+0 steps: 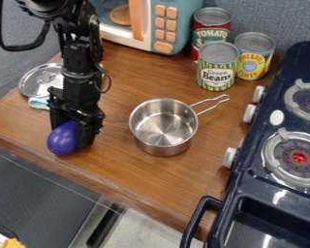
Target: Move the blue object below the blue cloth
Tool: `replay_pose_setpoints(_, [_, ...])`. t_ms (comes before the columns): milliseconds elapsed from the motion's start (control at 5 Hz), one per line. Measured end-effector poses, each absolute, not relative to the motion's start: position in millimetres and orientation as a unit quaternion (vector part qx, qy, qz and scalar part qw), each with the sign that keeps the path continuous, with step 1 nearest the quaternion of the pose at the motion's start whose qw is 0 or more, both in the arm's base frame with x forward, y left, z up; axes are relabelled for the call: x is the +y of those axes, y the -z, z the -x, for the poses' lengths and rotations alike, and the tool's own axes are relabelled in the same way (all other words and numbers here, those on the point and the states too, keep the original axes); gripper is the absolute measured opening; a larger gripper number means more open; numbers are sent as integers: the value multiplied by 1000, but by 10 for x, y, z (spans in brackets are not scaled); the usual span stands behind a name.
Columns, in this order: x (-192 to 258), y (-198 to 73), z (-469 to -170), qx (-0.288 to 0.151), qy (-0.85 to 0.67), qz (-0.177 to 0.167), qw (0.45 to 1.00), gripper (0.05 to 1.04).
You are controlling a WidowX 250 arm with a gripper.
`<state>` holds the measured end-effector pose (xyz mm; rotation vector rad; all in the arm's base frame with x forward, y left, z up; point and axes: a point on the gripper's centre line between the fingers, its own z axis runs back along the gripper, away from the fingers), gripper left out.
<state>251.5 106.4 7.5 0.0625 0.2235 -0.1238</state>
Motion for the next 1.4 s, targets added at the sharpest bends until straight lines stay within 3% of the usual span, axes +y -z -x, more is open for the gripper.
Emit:
replay_pose_setpoints(200, [1010,-202,-2549,88,40,-8,995,741])
replay_pose_setpoints(400, [944,-601,-2768,-5,-69,17,997,741])
replay_pose_setpoints(600, [888,-730,-3024,-48,-178,-14,983,740])
replay_pose_setpoints(1000, [991,-819,-3165,-87,-419,-41,903,740])
replay_pose_setpoints(1400, [1044,-721,-3123,-62,-627,-33,776,741])
